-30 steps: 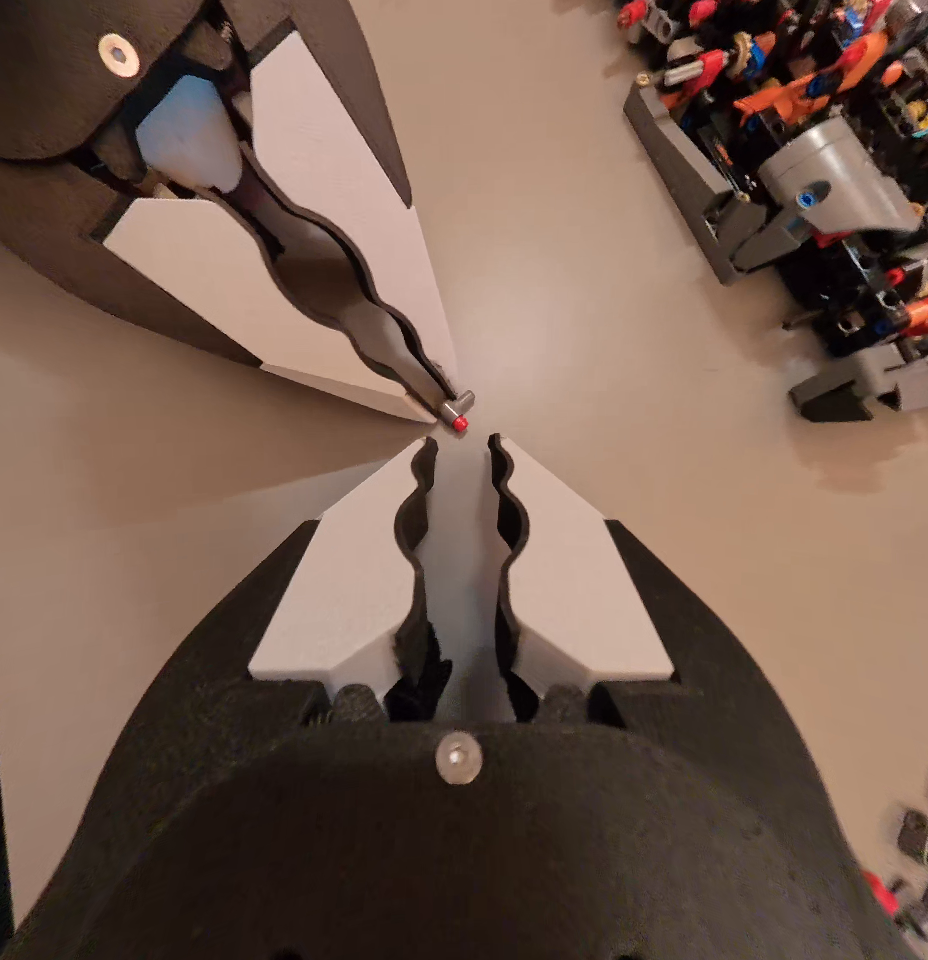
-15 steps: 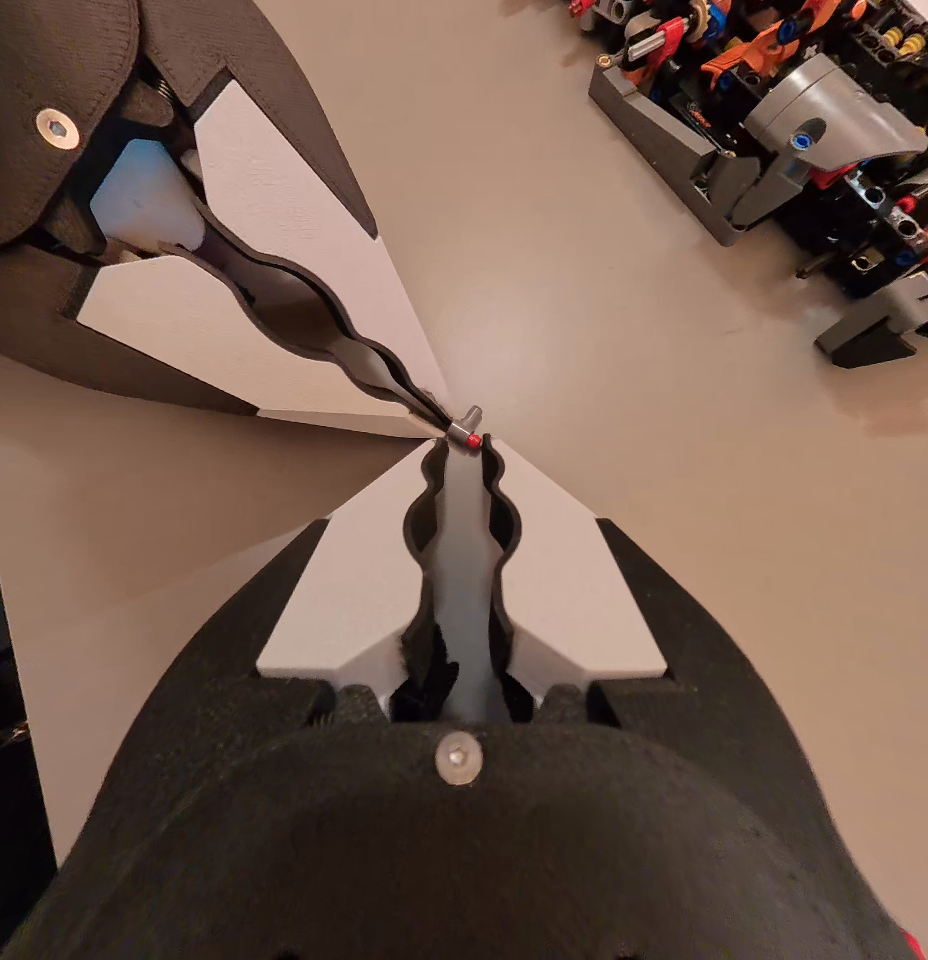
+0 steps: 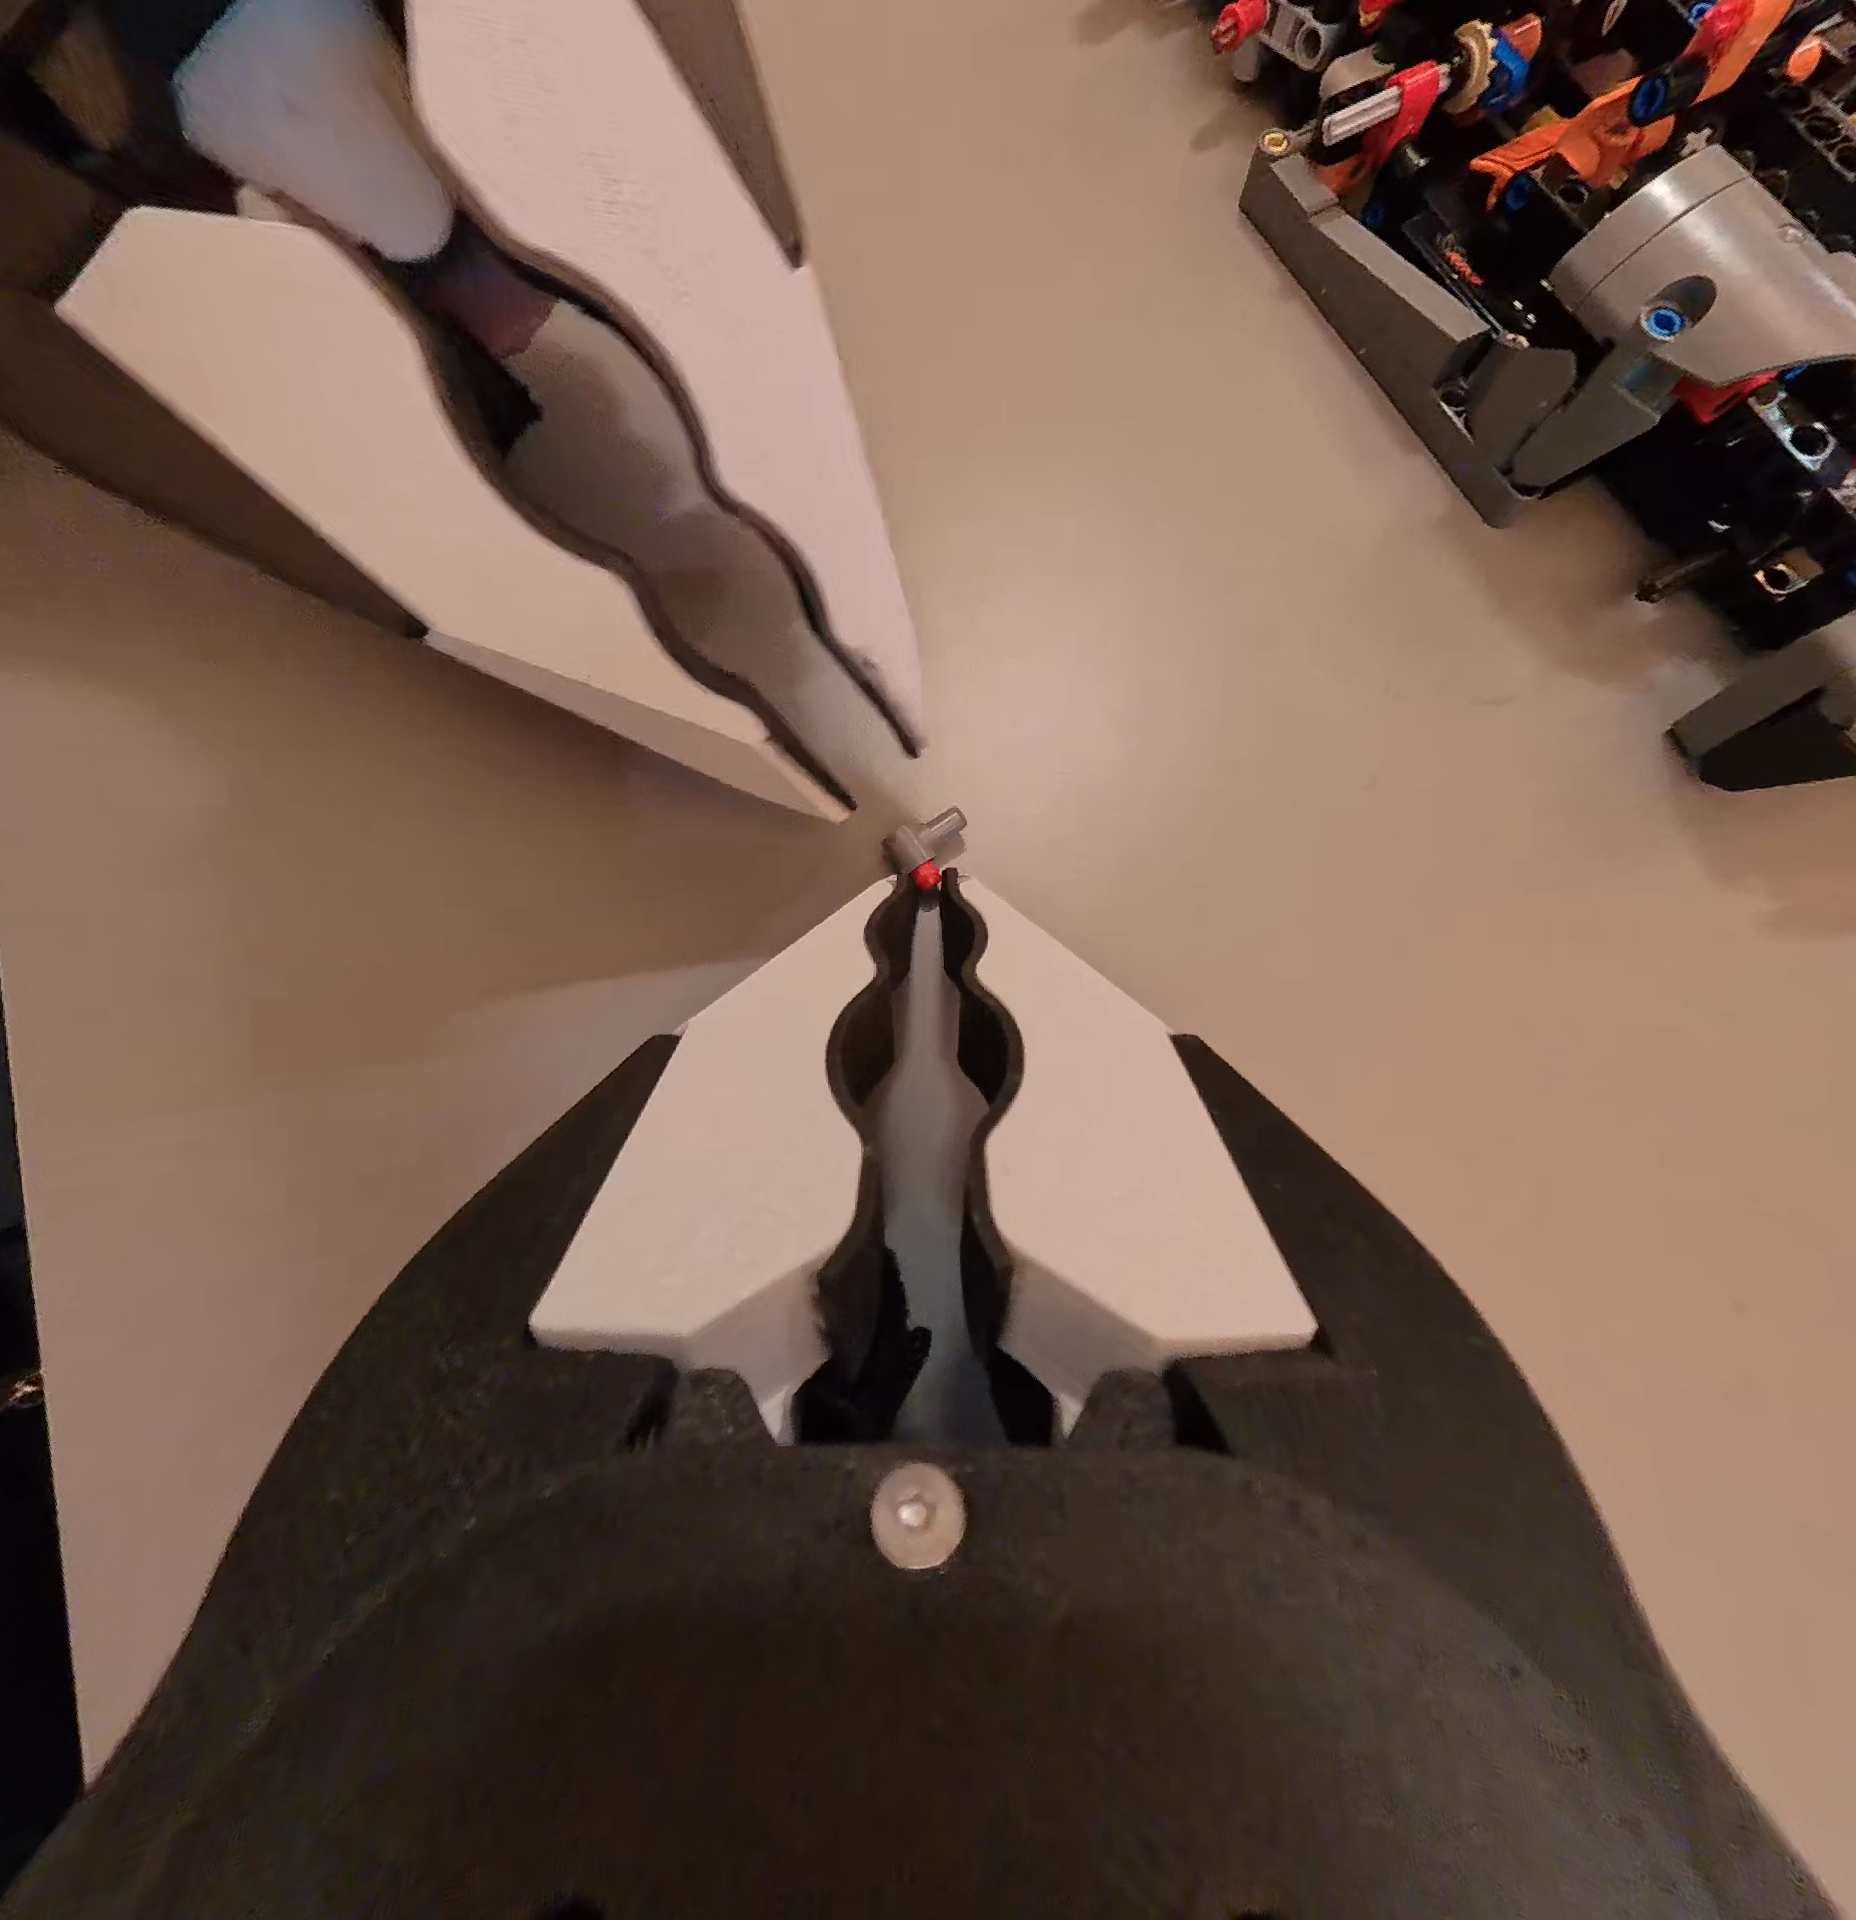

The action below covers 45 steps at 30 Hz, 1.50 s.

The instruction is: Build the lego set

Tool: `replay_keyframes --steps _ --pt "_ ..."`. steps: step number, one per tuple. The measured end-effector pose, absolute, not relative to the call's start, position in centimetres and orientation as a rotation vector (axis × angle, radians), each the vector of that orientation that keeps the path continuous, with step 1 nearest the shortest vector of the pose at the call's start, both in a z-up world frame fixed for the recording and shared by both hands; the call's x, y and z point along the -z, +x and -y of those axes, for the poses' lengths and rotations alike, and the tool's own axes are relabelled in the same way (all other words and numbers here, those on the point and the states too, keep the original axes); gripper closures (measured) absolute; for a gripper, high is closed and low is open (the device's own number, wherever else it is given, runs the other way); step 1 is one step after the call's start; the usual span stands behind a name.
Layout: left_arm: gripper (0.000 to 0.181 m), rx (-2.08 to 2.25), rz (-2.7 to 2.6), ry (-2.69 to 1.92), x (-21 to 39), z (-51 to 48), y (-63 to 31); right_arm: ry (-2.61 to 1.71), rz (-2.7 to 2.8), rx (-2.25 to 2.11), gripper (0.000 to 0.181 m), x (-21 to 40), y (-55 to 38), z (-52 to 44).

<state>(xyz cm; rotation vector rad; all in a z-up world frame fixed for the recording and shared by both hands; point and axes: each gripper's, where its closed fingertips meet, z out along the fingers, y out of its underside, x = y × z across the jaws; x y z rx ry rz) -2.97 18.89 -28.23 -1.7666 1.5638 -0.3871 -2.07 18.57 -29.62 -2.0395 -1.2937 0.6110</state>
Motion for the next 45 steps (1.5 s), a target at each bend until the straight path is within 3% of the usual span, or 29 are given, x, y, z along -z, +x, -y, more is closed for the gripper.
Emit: replay_keyframes --steps 12,17,24,27,30,45 --pt "0.160 0.450 -1.903 -1.613 29.5 -18.6 -2.5 -1.880 1.536 -0.666 0.179 29.6 -2.2 -17.9" --pt "0.169 0.616 -1.976 -1.619 29.8 -17.6 -2.4 -1.795 1.637 -0.683 0.181 29.6 -2.3 -17.7" --pt "0.175 0.642 -1.909 -1.656 29.8 -17.7 -2.2 -1.800 1.637 -0.685 0.181 29.5 -2.0 -18.1" --pt "0.175 0.628 -1.858 -1.671 29.8 -17.7 -2.1 -1.820 1.595 -0.688 0.165 29.0 -2.2 -17.7" --pt "0.175 0.607 -1.807 -1.690 29.8 -17.8 -1.8 -1.834 1.586 -0.690 0.163 29.3 -2.4 -17.6" --pt "0.176 0.510 -1.732 -1.663 29.9 -17.7 -1.6 -1.891 1.539 -0.708 0.166 29.6 -2.5 -17.2"
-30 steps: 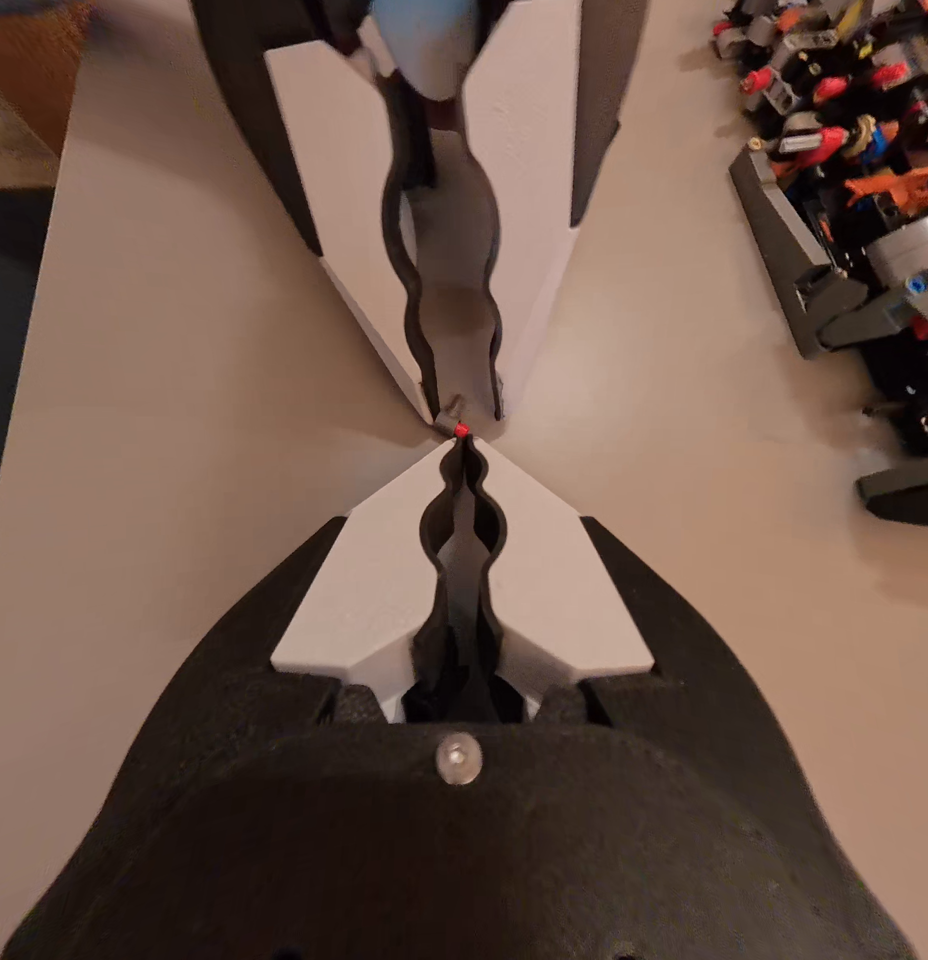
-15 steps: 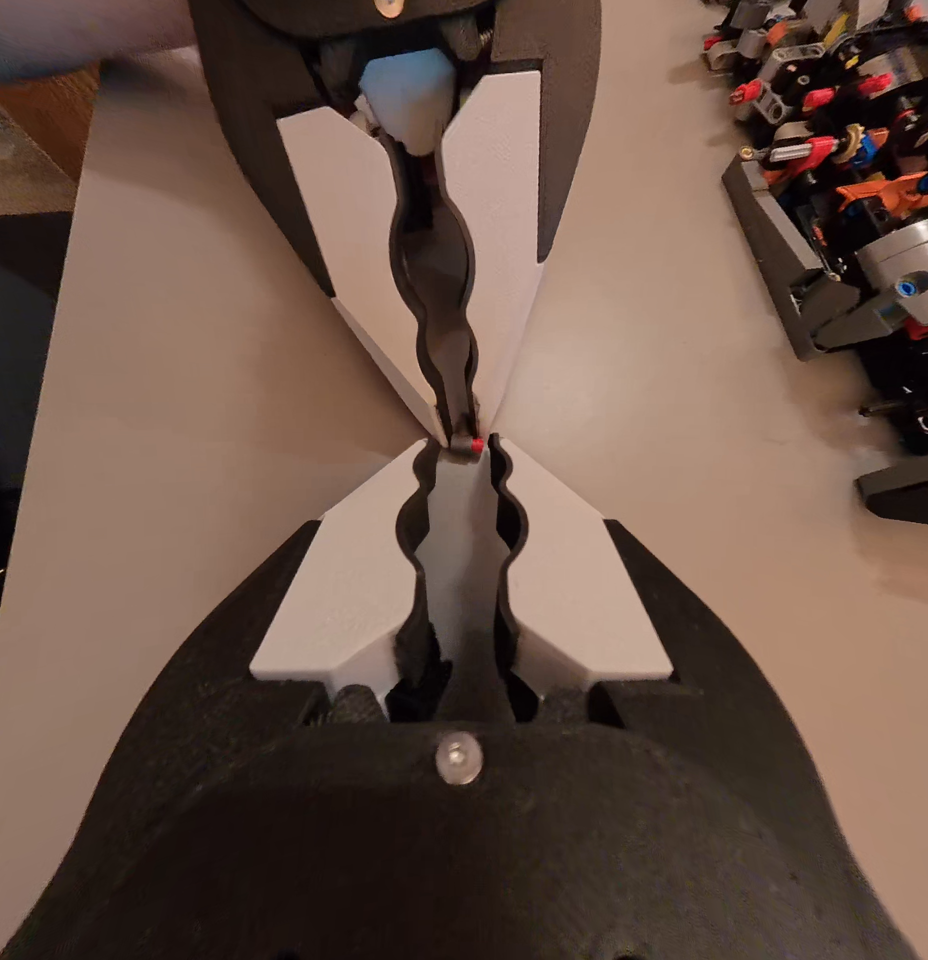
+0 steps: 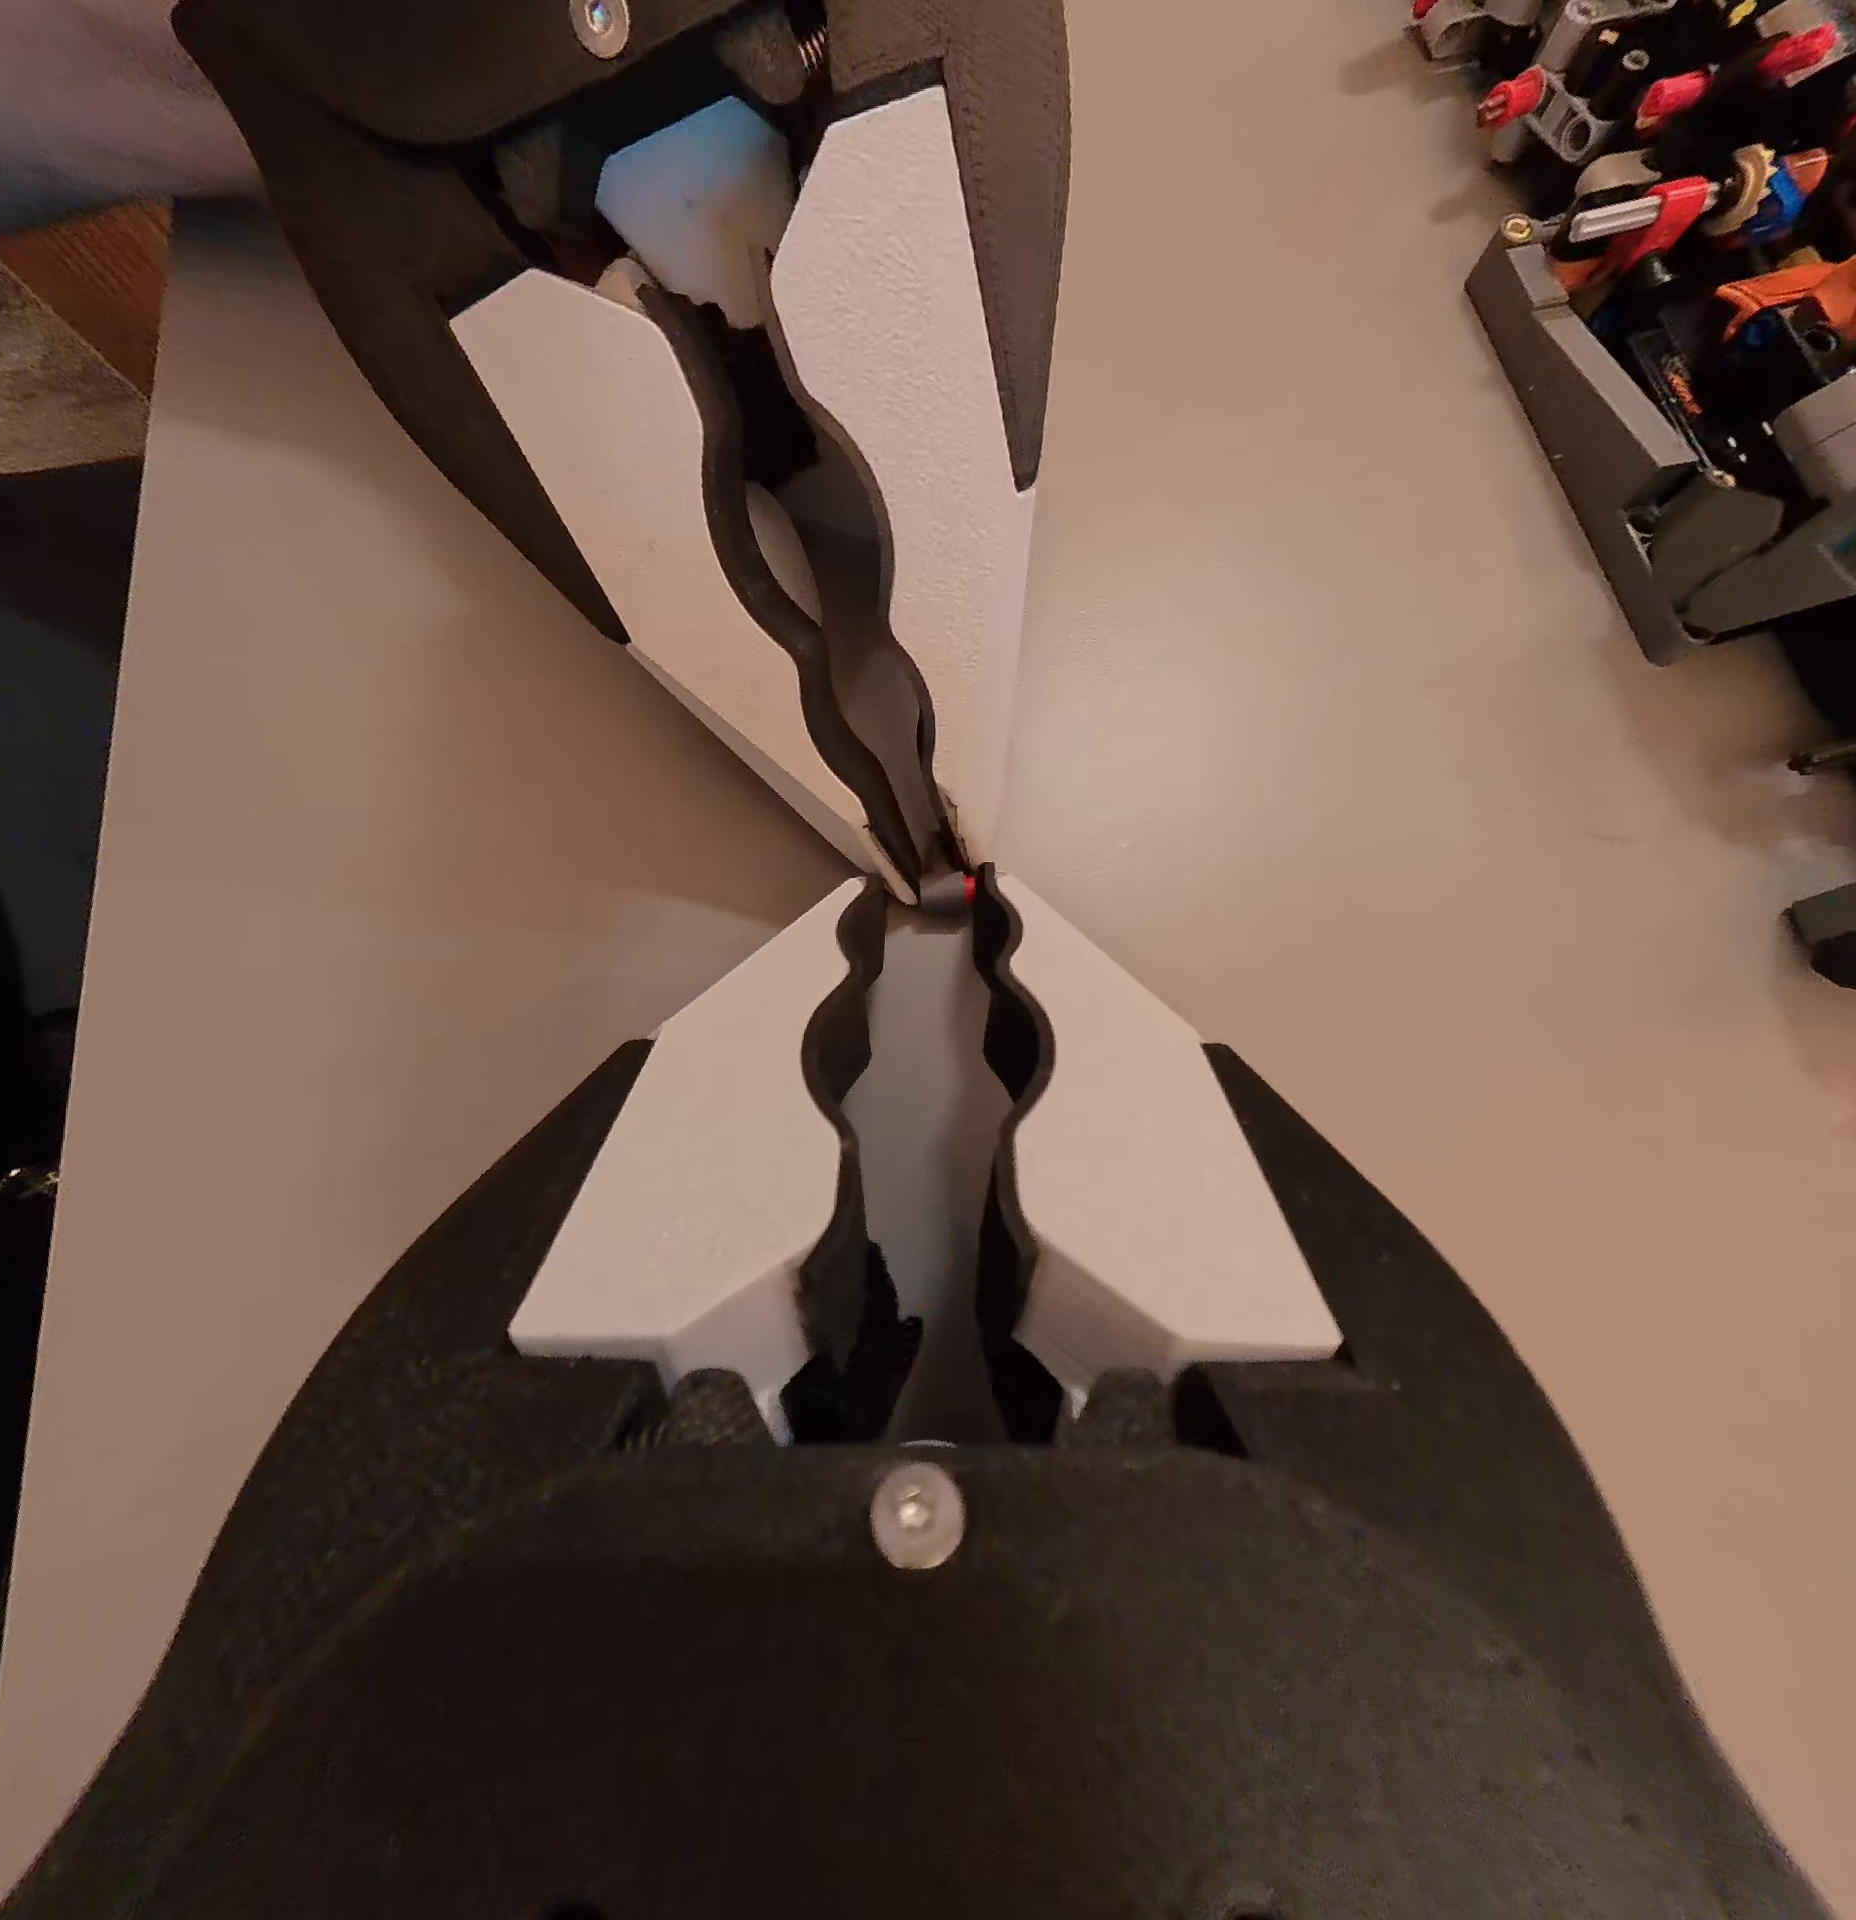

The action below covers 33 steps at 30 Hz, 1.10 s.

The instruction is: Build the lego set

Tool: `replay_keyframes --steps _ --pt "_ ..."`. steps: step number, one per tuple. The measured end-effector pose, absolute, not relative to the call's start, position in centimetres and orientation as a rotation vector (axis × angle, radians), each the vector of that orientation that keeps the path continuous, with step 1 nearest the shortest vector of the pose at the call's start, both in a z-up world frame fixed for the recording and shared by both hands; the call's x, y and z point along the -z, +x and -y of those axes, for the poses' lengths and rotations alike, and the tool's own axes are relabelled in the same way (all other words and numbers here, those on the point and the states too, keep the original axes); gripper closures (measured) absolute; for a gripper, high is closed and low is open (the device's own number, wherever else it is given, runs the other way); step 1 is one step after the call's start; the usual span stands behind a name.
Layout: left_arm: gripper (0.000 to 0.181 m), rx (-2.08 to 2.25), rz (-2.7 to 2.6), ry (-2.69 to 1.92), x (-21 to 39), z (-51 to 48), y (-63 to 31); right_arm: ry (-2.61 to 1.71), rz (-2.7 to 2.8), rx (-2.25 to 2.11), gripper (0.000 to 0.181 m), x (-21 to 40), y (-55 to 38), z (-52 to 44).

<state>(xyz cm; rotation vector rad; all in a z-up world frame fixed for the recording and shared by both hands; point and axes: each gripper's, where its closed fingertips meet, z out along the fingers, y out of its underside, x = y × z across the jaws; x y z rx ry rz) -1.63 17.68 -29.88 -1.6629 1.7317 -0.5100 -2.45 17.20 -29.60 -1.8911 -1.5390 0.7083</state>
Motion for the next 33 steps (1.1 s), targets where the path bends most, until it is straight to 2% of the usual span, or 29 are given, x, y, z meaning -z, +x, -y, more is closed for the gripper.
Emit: replay_keyframes --steps 4,6,9,14,25,30,33 --pt "0.176 0.518 -1.706 -1.681 29.8 -17.9 -1.6 -1.900 1.523 -0.728 0.166 29.6 -2.5 -17.3" --pt "0.175 0.499 -1.669 -1.711 29.8 -18.5 -1.6 -1.905 1.507 -0.740 0.156 29.4 -2.6 -17.6" --pt "0.175 0.469 -1.627 -1.746 29.8 -19.2 -1.6 -1.890 1.505 -0.723 0.152 29.3 -2.5 -18.1" --pt "0.175 0.425 -1.542 -1.795 29.8 -20.3 -2.0 -1.847 1.457 -0.751 0.161 28.5 -1.9 -19.1" --pt "0.167 0.413 -1.504 -1.814 29.7 -20.5 -2.4 -1.804 1.362 -0.717 0.159 27.4 -0.4 -20.8" --pt "0.135 0.485 -1.485 -1.818 29.2 -20.4 -2.7 -1.751 1.351 -0.705 0.157 26.8 -0.3 -20.8" --pt "0.128 0.474 -1.469 -1.822 29.1 -21.0 -3.2 -1.736 1.309 -0.717 0.159 26.2 0.0 -21.1"
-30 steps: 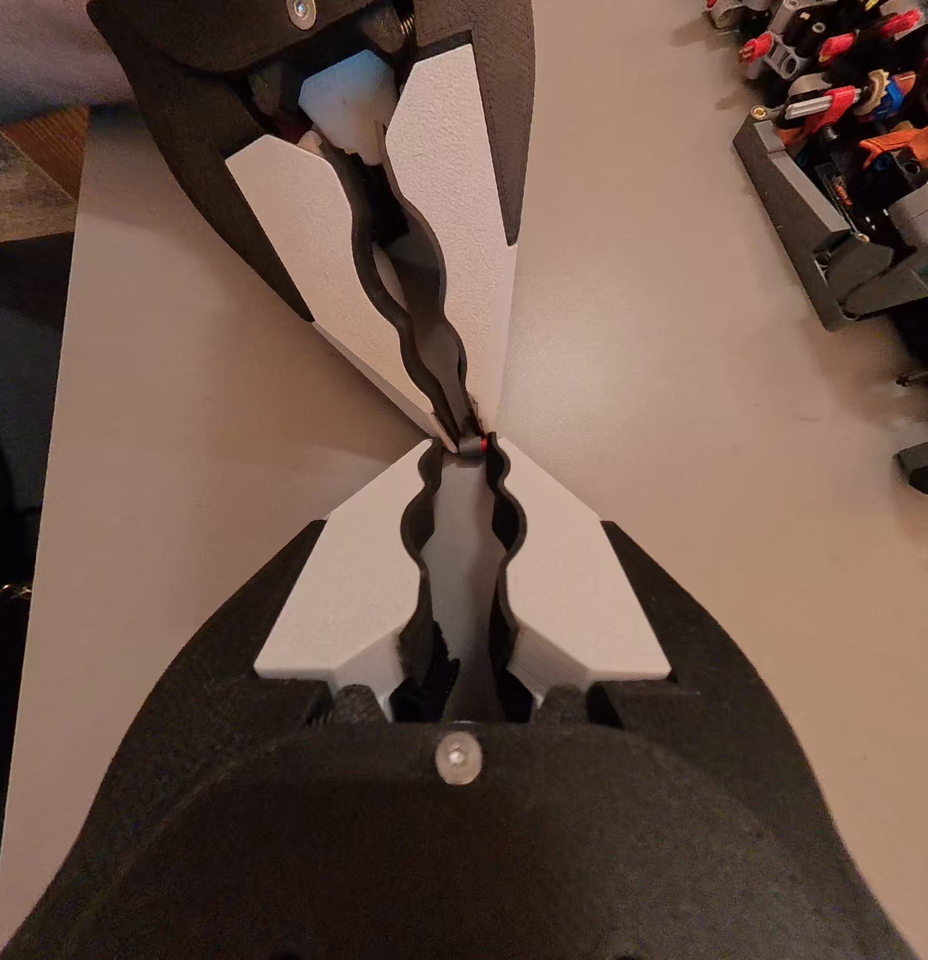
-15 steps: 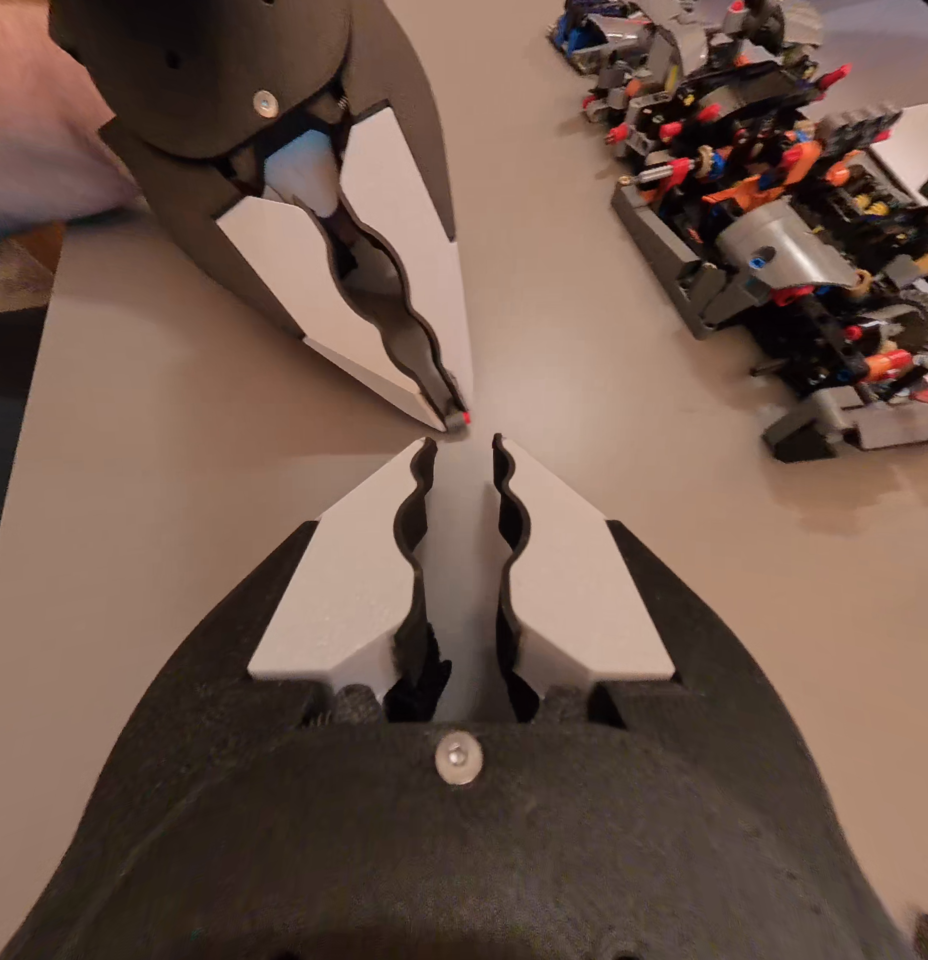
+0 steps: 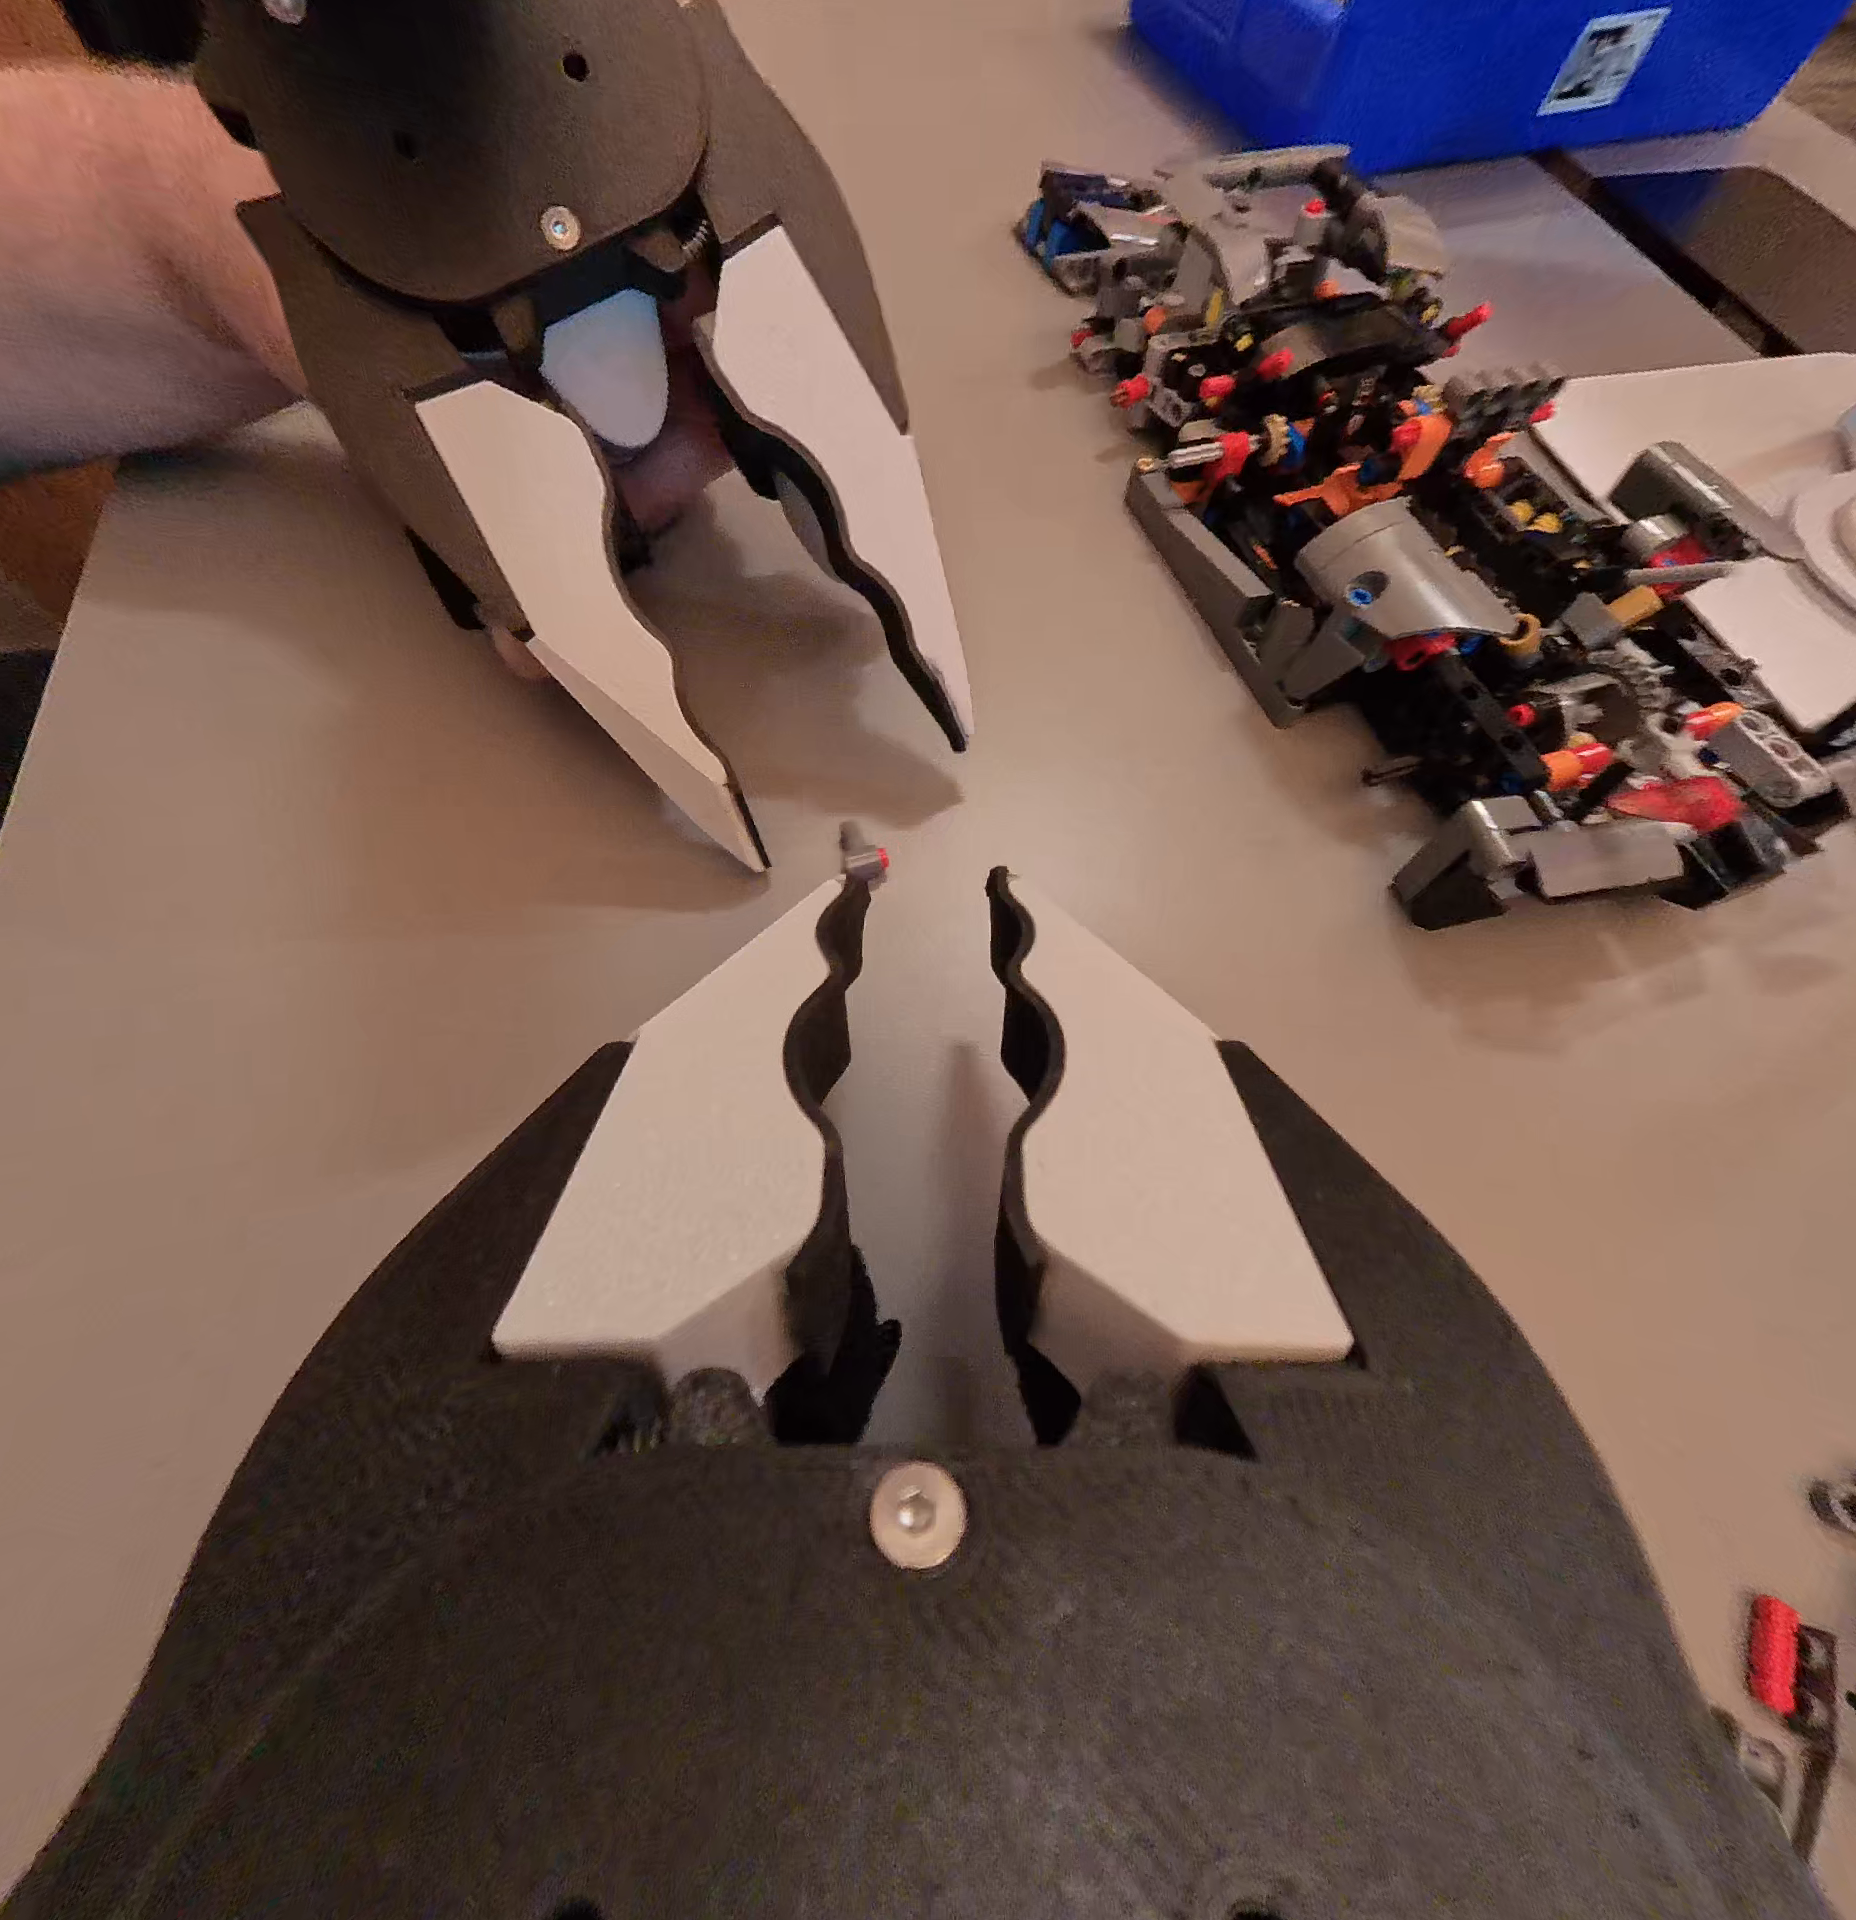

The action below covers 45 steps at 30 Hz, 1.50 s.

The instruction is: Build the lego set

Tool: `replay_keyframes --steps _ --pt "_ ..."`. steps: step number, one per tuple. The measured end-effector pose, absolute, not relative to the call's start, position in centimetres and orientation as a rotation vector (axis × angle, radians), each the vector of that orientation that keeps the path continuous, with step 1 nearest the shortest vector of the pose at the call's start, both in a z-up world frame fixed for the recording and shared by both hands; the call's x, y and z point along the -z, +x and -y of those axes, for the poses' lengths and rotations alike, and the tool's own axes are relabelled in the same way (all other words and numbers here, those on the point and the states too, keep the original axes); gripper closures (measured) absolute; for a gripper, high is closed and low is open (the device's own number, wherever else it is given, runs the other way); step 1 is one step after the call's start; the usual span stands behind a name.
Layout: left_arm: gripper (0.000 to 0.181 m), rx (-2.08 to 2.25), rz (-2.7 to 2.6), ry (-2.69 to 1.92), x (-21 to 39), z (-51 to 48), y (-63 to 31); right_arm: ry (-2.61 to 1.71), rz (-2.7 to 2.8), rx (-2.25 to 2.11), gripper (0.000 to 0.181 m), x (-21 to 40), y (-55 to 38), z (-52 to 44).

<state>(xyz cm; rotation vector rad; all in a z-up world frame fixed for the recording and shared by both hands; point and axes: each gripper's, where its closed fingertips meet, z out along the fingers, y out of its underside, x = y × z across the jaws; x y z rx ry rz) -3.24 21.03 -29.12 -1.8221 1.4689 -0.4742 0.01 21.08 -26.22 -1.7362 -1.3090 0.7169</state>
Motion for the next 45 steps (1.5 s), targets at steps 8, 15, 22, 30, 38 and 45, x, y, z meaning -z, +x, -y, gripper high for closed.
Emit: replay_keyframes --steps 8,15,22,30,38,45 --pt "0.165 0.523 -1.399 -1.730 25.8 -23.4 -3.5 -1.645 1.190 -0.691 0.174 23.4 2.0 -21.9" --pt "0.177 0.474 -1.299 -1.698 26.1 -26.0 -3.3 -1.639 1.151 -0.576 0.172 22.3 4.6 -22.3" --pt "0.168 0.456 -1.213 -1.682 25.3 -26.9 -4.2 -1.684 1.133 -0.506 0.161 23.0 6.6 -22.2" --pt "0.168 0.436 -1.195 -1.682 25.2 -27.2 -4.4 -1.690 1.105 -0.430 0.162 22.1 7.4 -22.6" --pt "0.168 0.427 -1.193 -1.681 25.2 -27.4 -4.5 -1.705 1.098 -0.342 0.162 21.4 8.9 -22.7" --pt "0.169 0.412 -1.198 -1.683 25.3 -27.4 -4.5 -1.804 1.032 -0.173 0.159 21.6 13.3 -23.3"
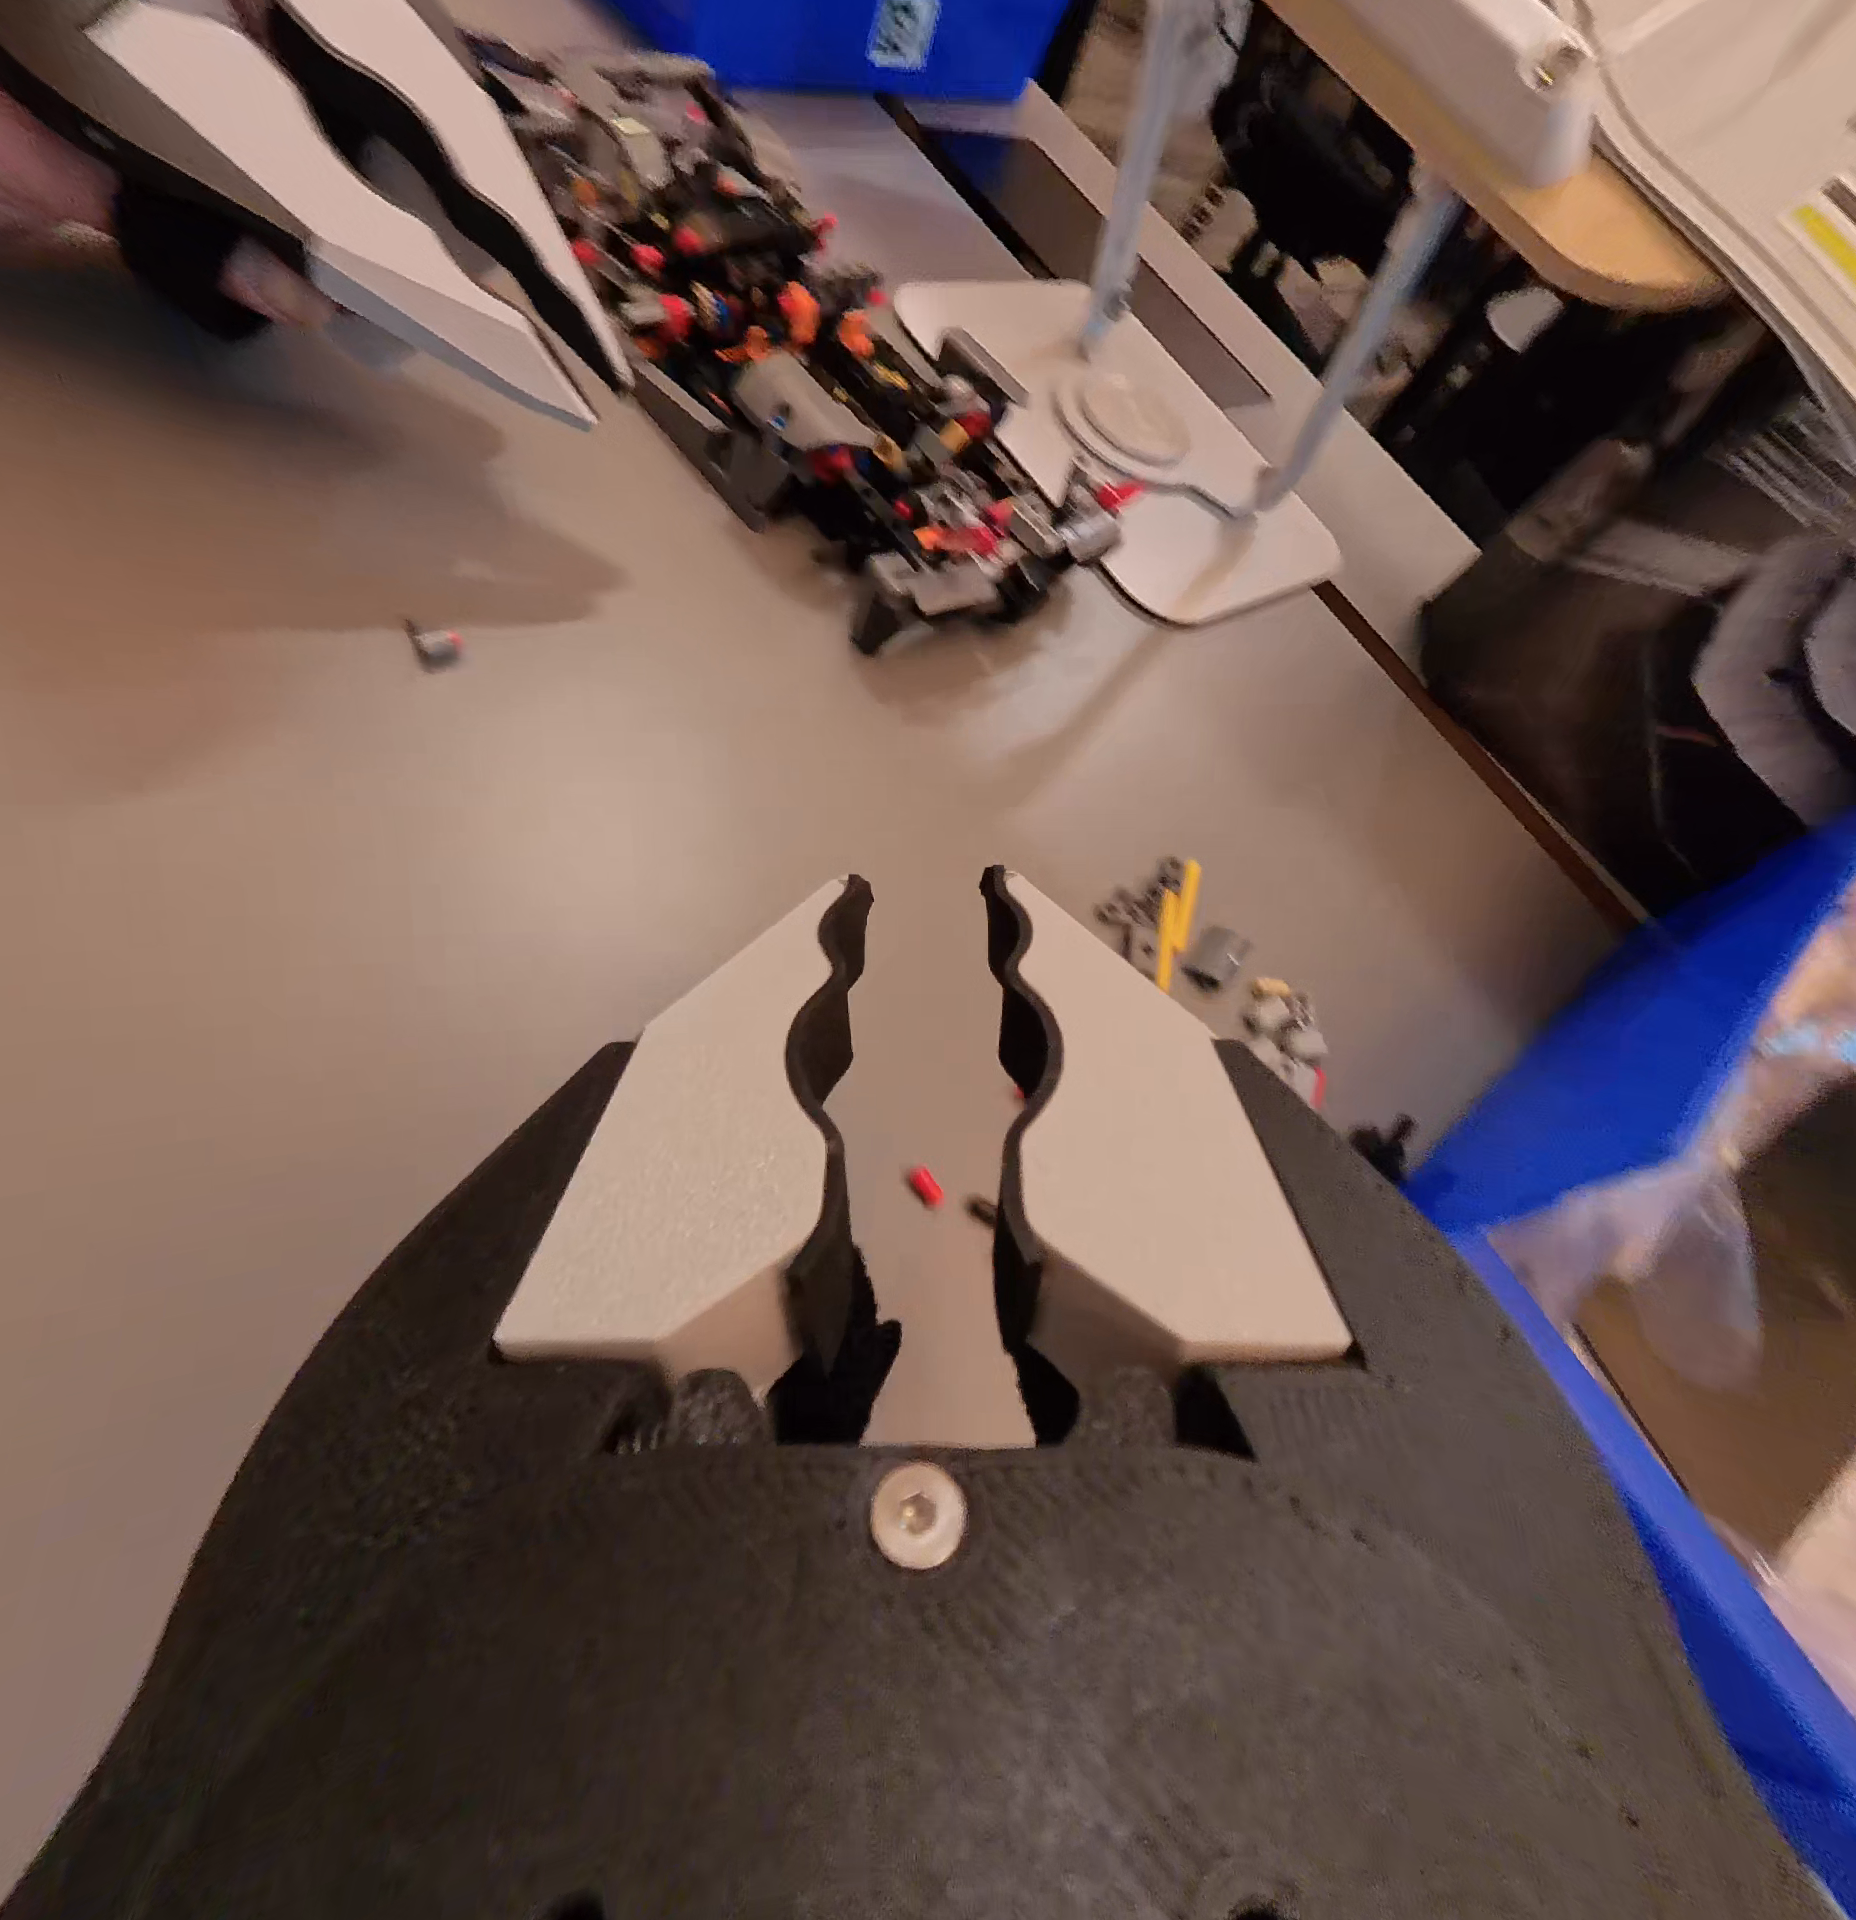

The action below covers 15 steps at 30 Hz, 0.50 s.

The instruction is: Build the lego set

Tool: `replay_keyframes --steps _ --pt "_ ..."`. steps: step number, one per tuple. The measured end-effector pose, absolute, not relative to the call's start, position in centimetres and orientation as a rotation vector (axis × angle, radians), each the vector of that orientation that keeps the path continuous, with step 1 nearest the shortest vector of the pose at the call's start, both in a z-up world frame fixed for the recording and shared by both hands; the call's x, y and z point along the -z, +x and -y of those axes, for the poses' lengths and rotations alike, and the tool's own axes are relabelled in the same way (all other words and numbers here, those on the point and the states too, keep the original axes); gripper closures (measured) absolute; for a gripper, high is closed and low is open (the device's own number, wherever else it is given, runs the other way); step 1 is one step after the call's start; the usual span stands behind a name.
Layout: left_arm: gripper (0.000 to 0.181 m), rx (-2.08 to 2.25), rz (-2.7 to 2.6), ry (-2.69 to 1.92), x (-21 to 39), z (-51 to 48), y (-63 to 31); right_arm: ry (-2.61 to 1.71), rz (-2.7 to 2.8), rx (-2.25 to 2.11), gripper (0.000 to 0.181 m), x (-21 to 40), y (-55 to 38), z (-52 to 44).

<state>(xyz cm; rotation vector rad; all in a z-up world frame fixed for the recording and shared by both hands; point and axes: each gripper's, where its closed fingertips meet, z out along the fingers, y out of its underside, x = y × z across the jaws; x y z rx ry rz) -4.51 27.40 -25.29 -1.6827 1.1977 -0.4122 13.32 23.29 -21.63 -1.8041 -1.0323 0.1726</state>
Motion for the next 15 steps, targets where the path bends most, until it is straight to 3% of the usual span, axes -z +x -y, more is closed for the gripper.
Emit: replay_keyframes --steps 8,15 --pt "0.171 0.389 -1.218 -1.689 25.6 -27.5 -4.2 -1.987 0.887 -0.043 0.146 22.6 20.4 -24.4" --pt "0.171 0.391 -1.217 -1.682 25.6 -27.4 -4.3 -2.197 0.882 0.009 0.105 26.3 24.0 -24.7"
